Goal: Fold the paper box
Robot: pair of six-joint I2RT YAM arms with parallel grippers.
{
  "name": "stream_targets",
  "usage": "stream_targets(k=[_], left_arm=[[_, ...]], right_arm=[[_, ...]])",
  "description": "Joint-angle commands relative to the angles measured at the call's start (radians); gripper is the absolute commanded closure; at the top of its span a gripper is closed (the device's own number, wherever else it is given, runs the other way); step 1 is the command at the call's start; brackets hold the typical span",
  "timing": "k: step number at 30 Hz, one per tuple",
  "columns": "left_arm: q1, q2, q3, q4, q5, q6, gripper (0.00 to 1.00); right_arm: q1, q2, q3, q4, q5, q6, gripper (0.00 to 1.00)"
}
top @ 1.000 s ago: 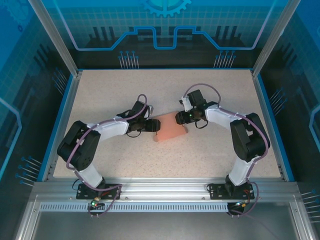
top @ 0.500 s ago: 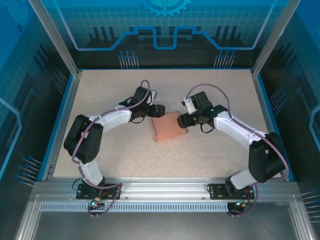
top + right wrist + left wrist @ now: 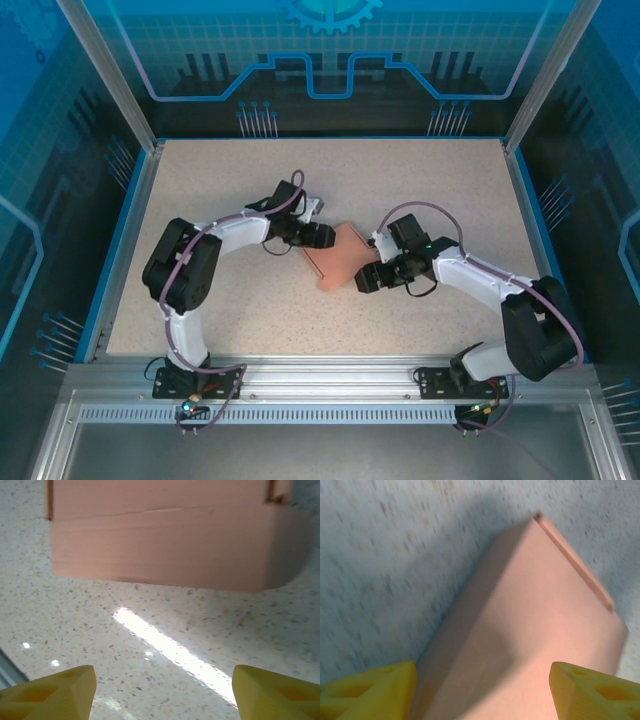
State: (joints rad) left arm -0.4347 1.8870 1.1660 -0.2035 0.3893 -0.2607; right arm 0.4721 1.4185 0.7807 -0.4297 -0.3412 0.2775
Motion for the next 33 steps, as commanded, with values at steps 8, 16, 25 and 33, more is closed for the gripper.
stream_targets(k=[8, 16, 25, 33], left_arm=[[-0.028, -0.132, -0.172, 0.072, 0.125, -0.061, 0.3], [-0.022, -0.106, -0.11, 0.035, -0.013, -0.059, 0.3], [-0.021, -0.076, -0.095, 0.045, -0.022, -0.076, 0.36], [-0.022, -0.06, -0.098, 0.055, -0.011, -0.087, 0.45]], right_arm=[[-0.106, 0.064, -0.061, 0.196, -0.172, 0.13, 0.28], [-0.154, 0.109, -0.057, 0.279, -0.221, 0.161, 0.29], [-0.202, 0.22, -0.025, 0.382, -0.314, 0.185, 0.4], [-0.201, 0.283, -0.012, 0.451, -0.345, 0.211, 0.51]])
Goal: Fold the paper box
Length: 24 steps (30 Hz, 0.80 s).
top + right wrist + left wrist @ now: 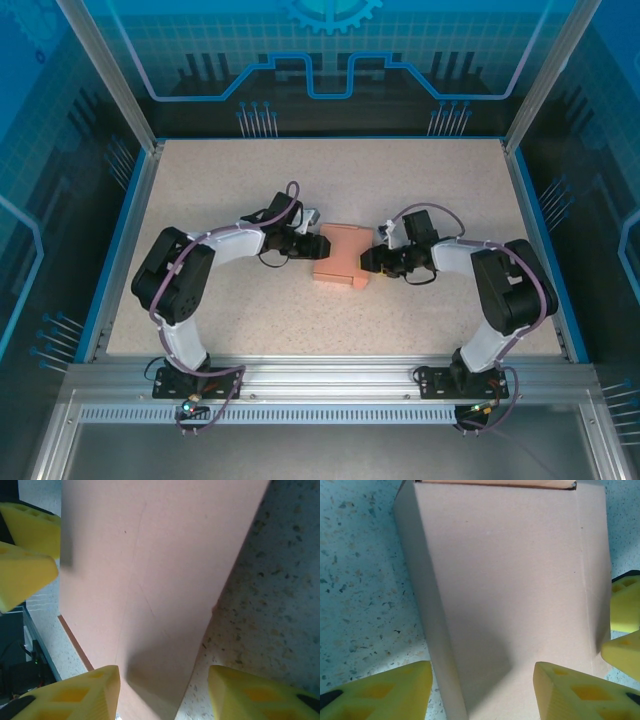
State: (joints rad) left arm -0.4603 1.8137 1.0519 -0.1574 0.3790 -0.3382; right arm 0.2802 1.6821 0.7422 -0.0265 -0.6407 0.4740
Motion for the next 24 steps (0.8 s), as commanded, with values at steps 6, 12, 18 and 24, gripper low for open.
stream_targets(k=[6, 12, 18, 24], left_arm=[[0.004, 0.029, 0.012, 0.022, 0.006, -0.021, 0.52], [0.003, 0.047, 0.005, 0.033, 0.018, -0.033, 0.57], [0.004, 0.047, 0.002, 0.039, 0.021, -0.038, 0.59], [0.003, 0.053, -0.001, 0.045, 0.027, -0.043, 0.59]], right_arm=[[0.0, 0.054, 0.036, 0.089, -0.062, 0.038, 0.53], [0.015, 0.072, 0.052, 0.102, -0.062, 0.05, 0.53], [0.031, 0.083, 0.065, 0.108, -0.062, 0.055, 0.57], [0.046, 0.084, 0.069, 0.133, -0.074, 0.076, 0.62]])
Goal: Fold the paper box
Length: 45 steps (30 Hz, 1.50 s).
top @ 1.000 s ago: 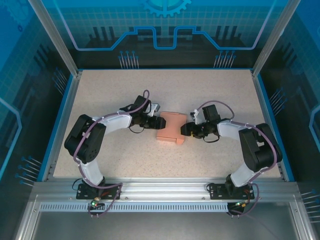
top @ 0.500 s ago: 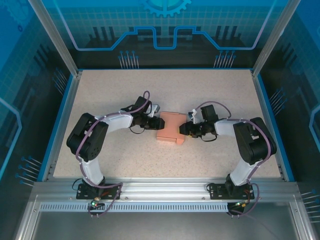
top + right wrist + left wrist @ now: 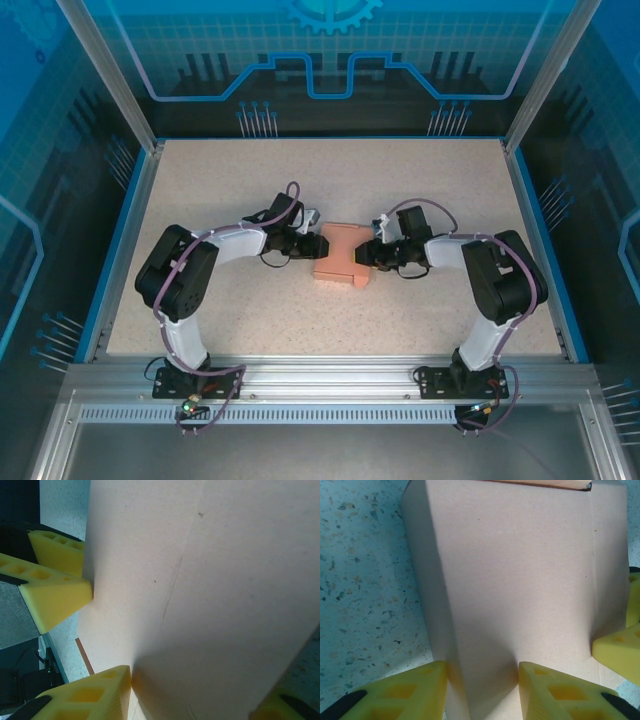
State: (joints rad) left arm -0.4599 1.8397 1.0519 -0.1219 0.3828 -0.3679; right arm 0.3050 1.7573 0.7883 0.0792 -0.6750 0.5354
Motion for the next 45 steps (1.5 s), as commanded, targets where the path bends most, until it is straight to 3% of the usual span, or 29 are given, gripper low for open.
stream_targets(k=[1, 16, 45], left_arm=[[0.003, 0.027, -0.001, 0.009, 0.025, -0.014, 0.59], [-0.001, 0.031, -0.004, 0.039, 0.054, -0.028, 0.54], [-0.055, 0.063, 0.023, 0.062, 0.095, -0.043, 0.51]], right_arm=[[0.025, 0.004, 0.025, 0.03, -0.042, 0.019, 0.63], [0.079, -0.172, 0.051, -0.03, -0.019, 0.048, 0.64], [0.143, -0.214, 0.123, -0.107, 0.082, 0.066, 0.65]])
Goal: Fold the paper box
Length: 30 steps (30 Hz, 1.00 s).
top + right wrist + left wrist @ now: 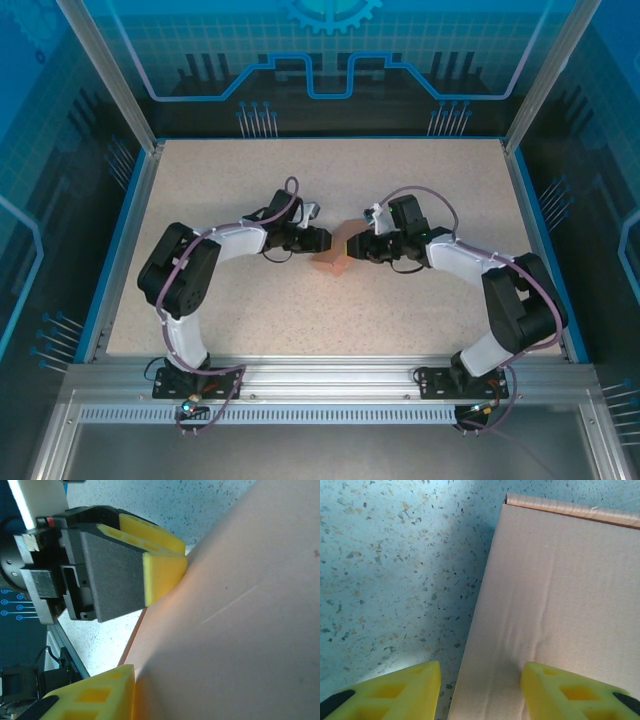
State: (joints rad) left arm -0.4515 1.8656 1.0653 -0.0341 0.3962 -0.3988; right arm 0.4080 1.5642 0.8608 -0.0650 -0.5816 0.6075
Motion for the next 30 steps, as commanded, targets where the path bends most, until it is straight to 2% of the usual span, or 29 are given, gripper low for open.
stream_targets(k=[1, 12, 21, 30], left_arm=[[-0.062, 0.036, 0.01, -0.026, 0.081, -0.011, 0.51], [-0.063, 0.034, 0.01, -0.026, 0.082, -0.012, 0.51], [-0.063, 0.028, 0.009, -0.031, 0.068, -0.006, 0.5], [-0.058, -0.063, -0.034, -0.028, -0.036, 0.013, 0.47]], right_arm=[[0.04, -0.021, 0.053, 0.034, -0.011, -0.006, 0.65], [0.042, -0.005, 0.076, -0.031, 0.027, -0.024, 0.65], [0.046, 0.014, 0.052, -0.087, 0.084, -0.048, 0.7], [0.046, 0.016, 0.037, -0.119, 0.142, -0.066, 0.79]])
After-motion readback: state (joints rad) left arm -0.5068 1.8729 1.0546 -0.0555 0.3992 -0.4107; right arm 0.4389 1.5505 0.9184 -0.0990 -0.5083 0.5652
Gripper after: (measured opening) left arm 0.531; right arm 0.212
